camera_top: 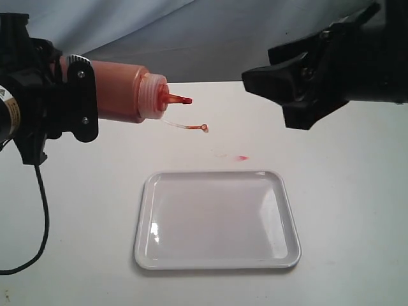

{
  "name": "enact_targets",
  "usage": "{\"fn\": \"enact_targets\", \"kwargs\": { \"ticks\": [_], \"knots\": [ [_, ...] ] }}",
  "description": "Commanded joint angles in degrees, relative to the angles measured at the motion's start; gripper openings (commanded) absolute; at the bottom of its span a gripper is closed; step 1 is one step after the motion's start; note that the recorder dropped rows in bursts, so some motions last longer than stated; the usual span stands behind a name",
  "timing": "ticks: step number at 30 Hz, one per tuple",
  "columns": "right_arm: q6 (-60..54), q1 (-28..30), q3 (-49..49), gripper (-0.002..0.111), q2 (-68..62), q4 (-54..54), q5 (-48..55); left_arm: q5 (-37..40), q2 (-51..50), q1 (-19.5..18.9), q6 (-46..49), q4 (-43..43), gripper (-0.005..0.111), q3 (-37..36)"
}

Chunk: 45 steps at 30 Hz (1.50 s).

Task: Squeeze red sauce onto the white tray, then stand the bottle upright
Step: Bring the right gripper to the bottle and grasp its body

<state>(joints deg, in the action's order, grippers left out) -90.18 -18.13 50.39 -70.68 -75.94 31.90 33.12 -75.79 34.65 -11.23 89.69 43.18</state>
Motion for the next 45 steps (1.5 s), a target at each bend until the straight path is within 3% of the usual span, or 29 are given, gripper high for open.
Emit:
{"fn": "enact_targets", "kwargs": {
  "ticks": [1,8,16,26,32,39,45],
  "knots": [
    [-8.7,-4.5,0.4,0.065,-1.6,-4.7,-8.4,1.8,0.3,0.3,1.4,2.6,0.0,0.3],
    [-10.3,-8.9,2.1,0.067,-3.4,-6.4,-8.1,2.0,0.3,1.5,2.5,6.9,0.0,-2.2],
    [-7.9,-10.1,1.9,0.067,-6.7,-6.1,-2.9,7.5,0.3,8.9,5.6,9.8,0.0,-3.3],
    [-8.1,-10.6,1.9,0.067,-6.9,-5.1,-2.9,10.3,0.3,8.9,5.8,10.3,0.0,-3.7],
    [-8.6,-15.7,2.1,0.067,-6.9,0.3,-3.3,10.4,0.3,8.9,5.8,10.3,0.0,-3.8],
    [-8.3,-22.5,0.9,0.082,-6.9,4.0,-16.0,10.2,0.3,8.9,5.8,10.3,0.0,-3.8],
    [-9.2,-23.9,0.1,0.083,-9.2,5.5,-20.1,7.7,0.3,8.9,5.8,10.3,0.0,-4.0]
  ]
}}
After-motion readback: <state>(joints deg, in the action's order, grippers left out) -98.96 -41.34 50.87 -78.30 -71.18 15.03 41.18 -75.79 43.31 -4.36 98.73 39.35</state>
